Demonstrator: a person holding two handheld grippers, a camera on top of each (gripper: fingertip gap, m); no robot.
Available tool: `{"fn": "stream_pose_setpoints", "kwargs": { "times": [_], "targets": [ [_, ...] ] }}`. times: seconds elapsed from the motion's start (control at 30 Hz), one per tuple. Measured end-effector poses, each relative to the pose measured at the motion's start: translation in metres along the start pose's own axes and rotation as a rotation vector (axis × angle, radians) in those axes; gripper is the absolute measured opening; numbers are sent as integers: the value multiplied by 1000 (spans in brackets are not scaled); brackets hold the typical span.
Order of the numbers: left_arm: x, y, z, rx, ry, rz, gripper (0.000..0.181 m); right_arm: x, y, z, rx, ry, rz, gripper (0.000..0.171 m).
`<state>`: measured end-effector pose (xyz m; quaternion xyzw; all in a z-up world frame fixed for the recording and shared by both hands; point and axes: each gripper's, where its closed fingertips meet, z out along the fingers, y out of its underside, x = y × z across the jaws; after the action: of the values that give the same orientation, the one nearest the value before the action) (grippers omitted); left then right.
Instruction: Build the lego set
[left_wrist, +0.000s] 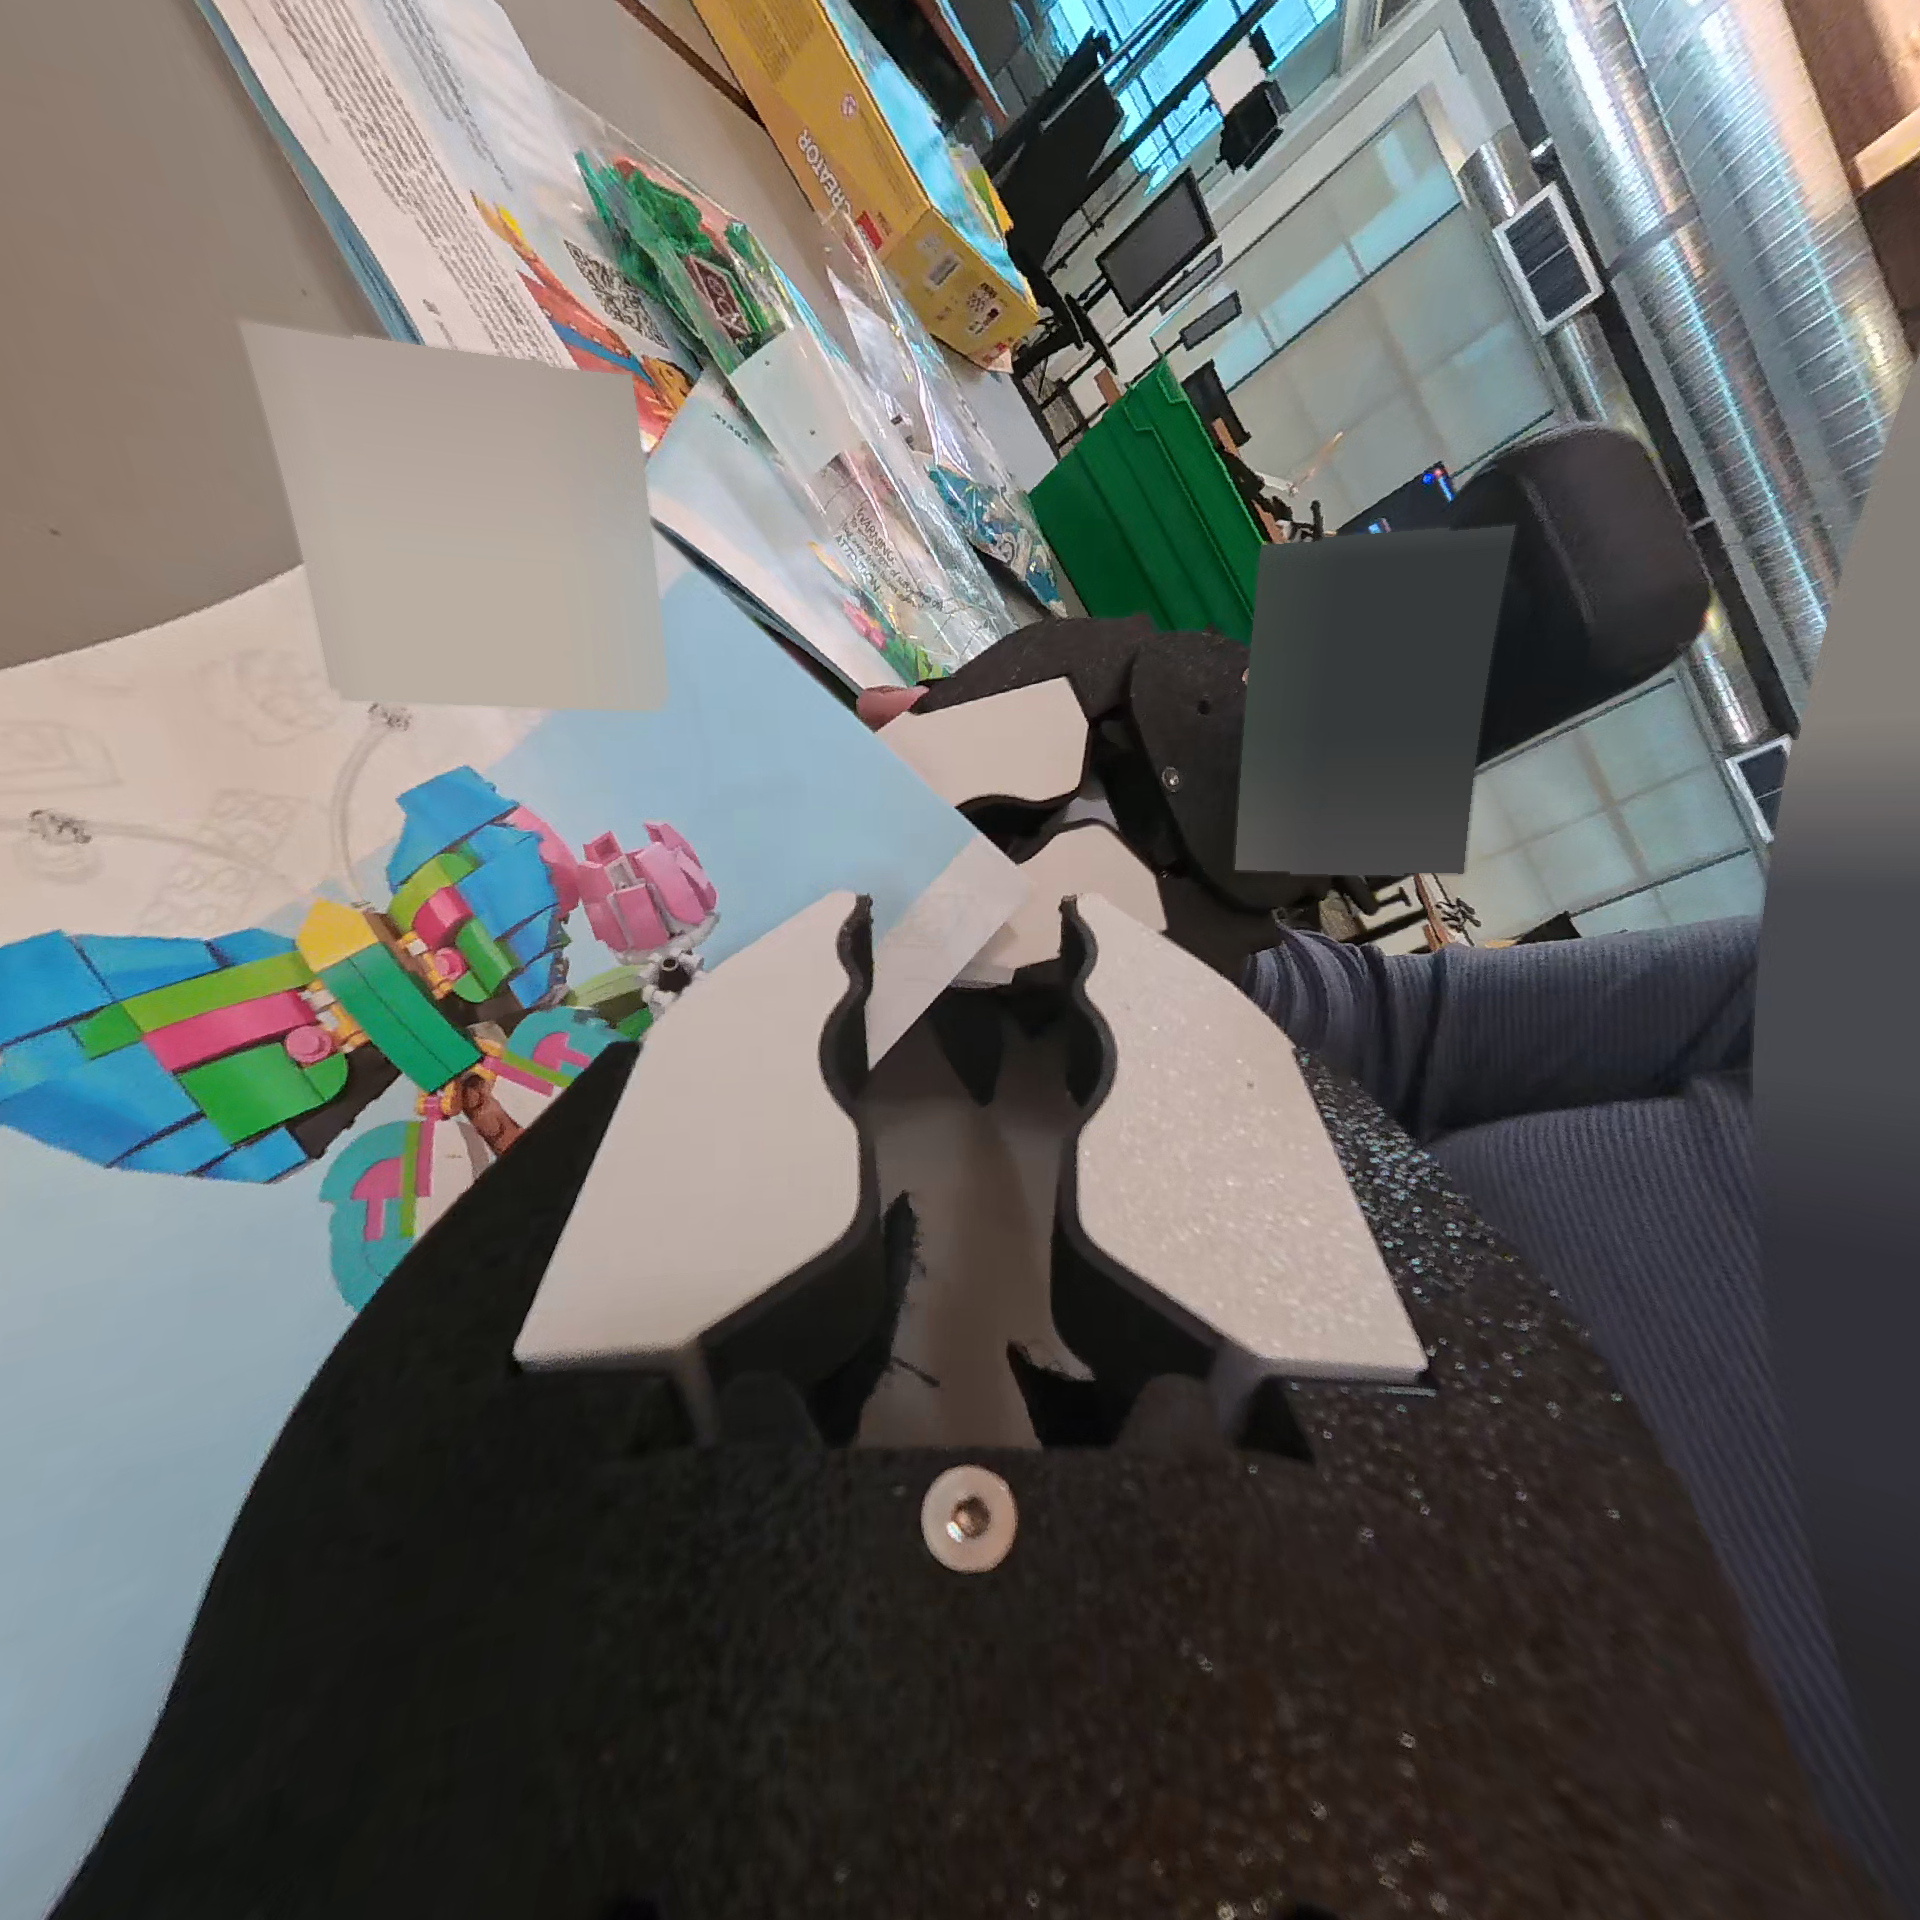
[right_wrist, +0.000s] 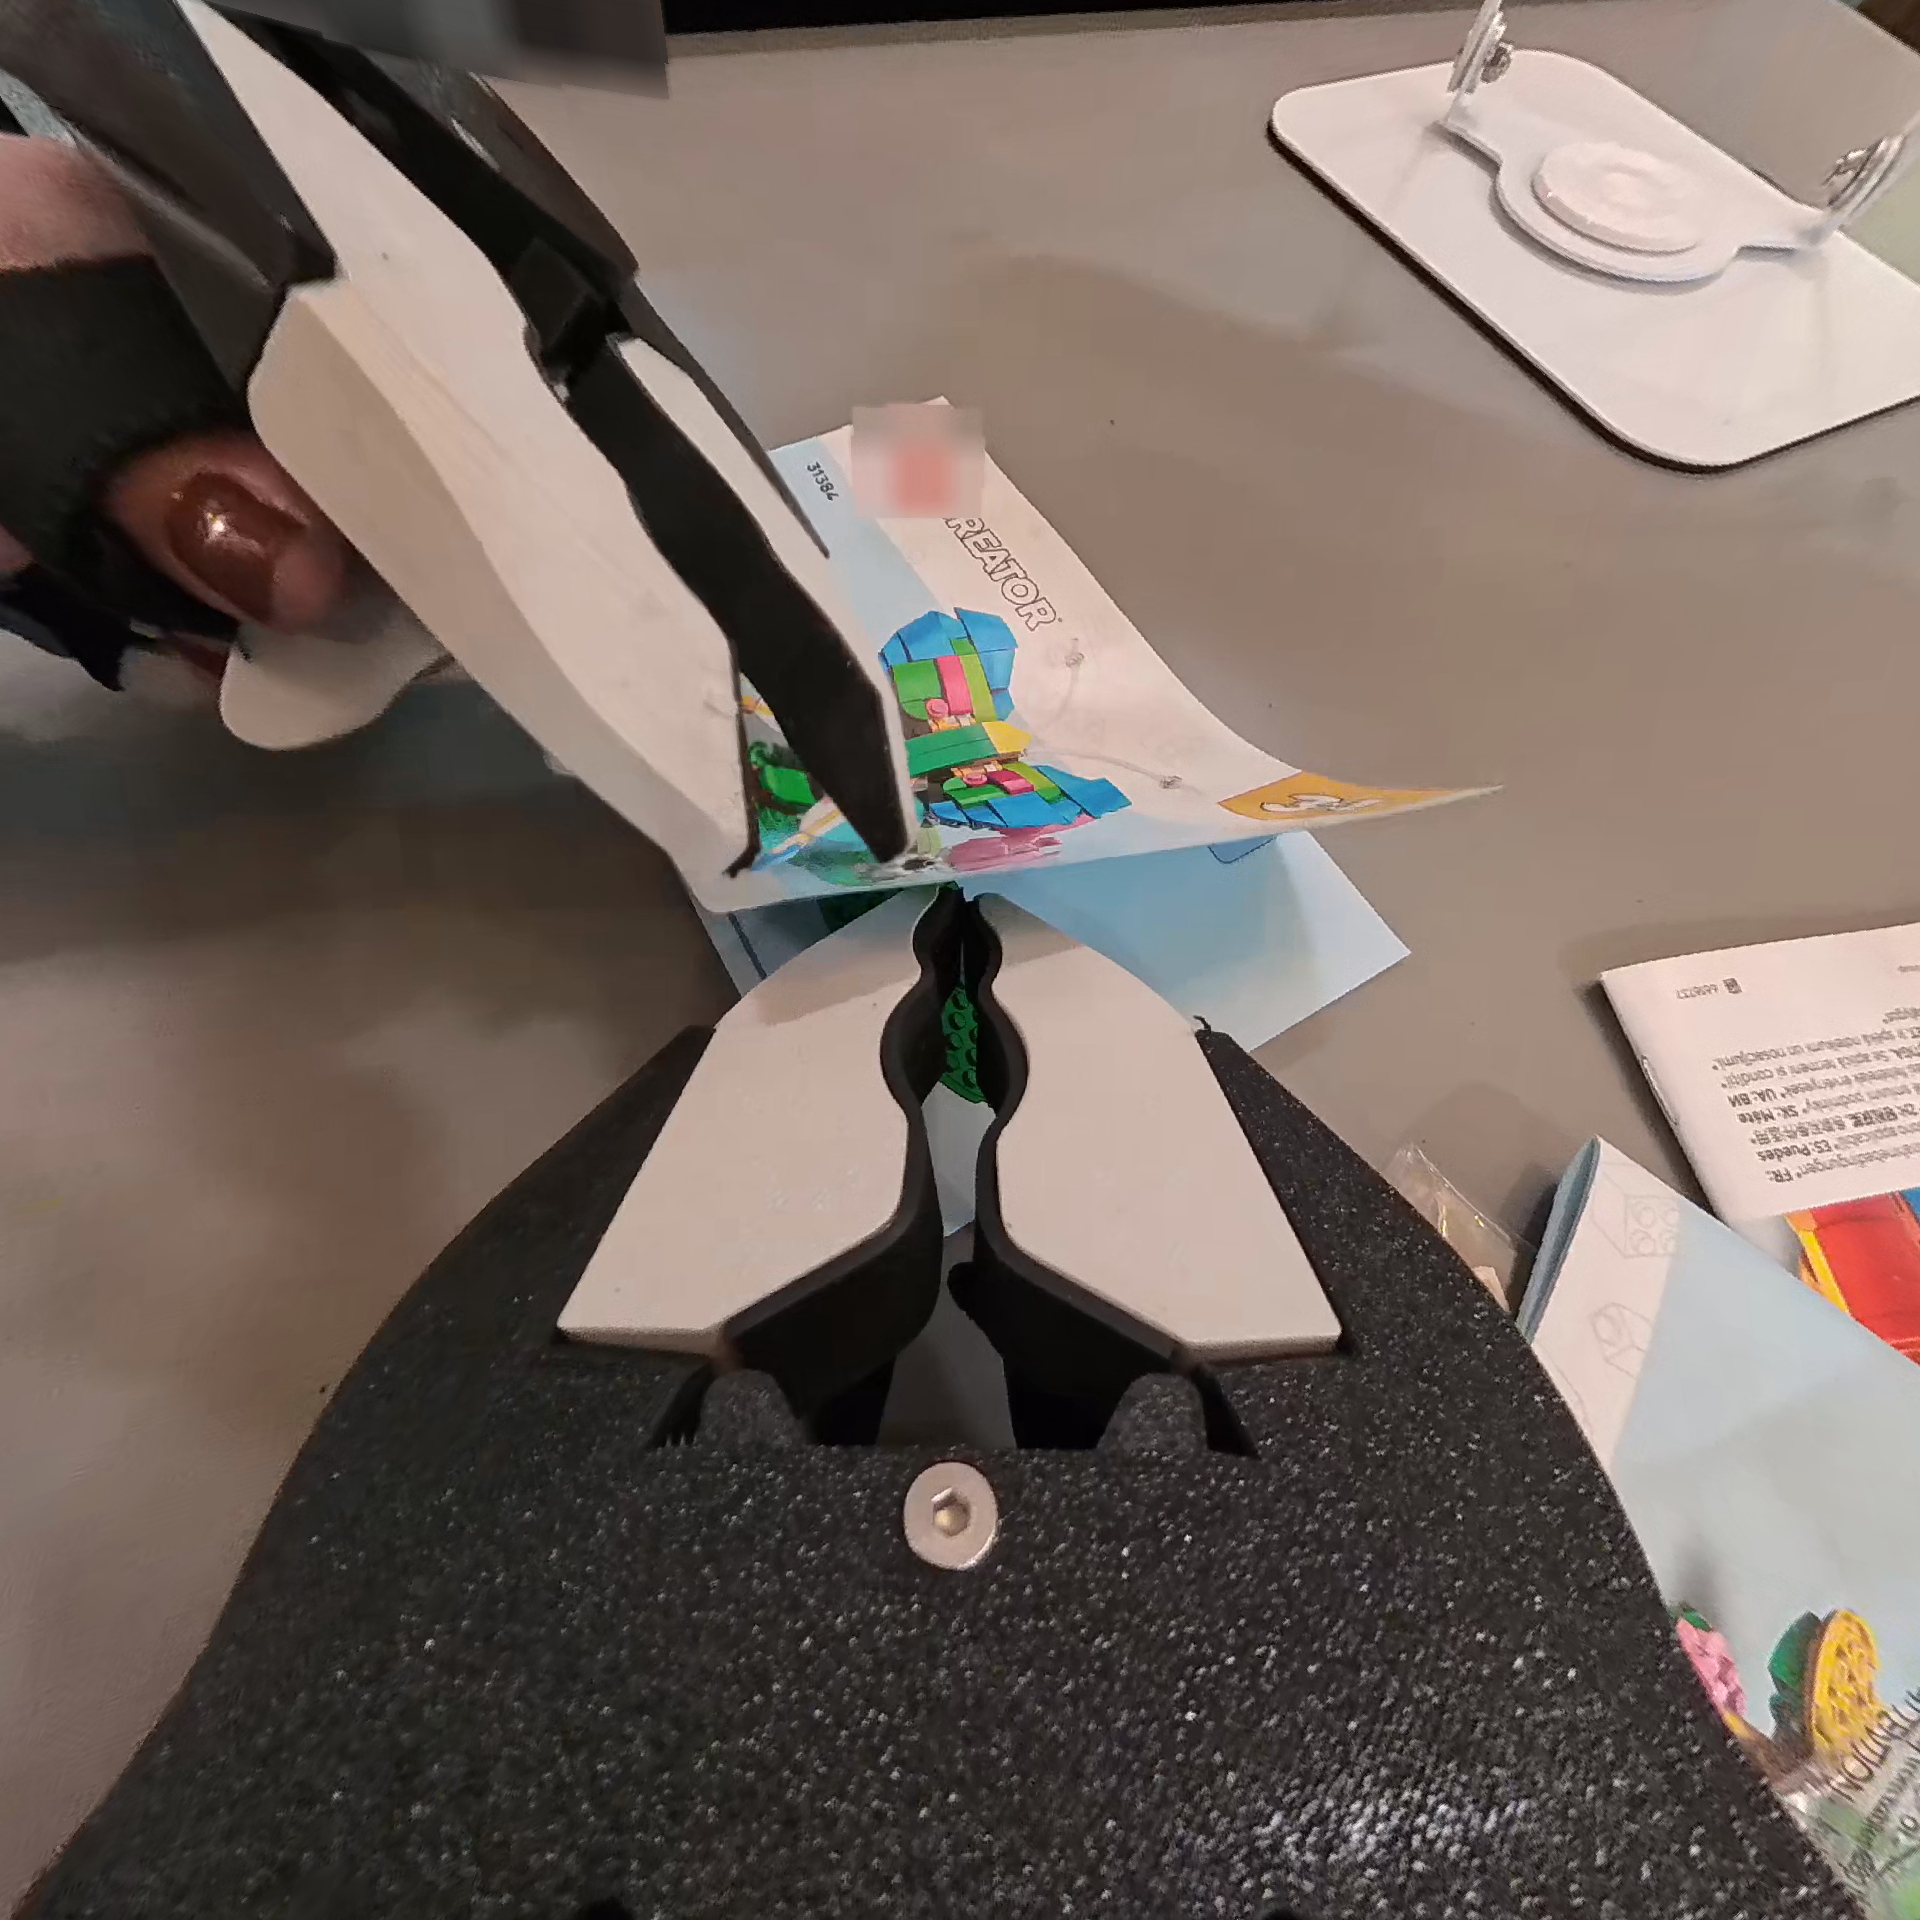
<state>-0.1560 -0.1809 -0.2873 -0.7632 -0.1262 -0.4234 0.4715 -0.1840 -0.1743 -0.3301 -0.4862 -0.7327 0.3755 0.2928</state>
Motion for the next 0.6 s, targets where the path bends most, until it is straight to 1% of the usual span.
{"fn": "stream_pose_setpoints", "kwargs": {
  "times": [0.1,0.2,0.27,0.37,0.43,0.5,0.6],
  "targets": [
    [1,-3,-1,2,-31,61,33,0,0,0,-1,0,-1,0],
    [4,-4,0,-8,-66,182,28,0,0,0,-1,-2,-2,0],
    [8,-5,1,-20,-91,313,27,0,0,0,-1,-2,-2,0],
    [8,-6,0,-50,-189,560,28,0,0,0,-1,-4,1,0],
    [10,-4,-2,-76,-227,681,26,0,0,0,1,-6,5,0],
    [12,-6,-3,-74,-251,742,21,0,0,0,1,-7,7,0],
    [13,-7,-4,-57,-247,745,12,-1,0,0,-2,-6,2,0]
  ]
}}
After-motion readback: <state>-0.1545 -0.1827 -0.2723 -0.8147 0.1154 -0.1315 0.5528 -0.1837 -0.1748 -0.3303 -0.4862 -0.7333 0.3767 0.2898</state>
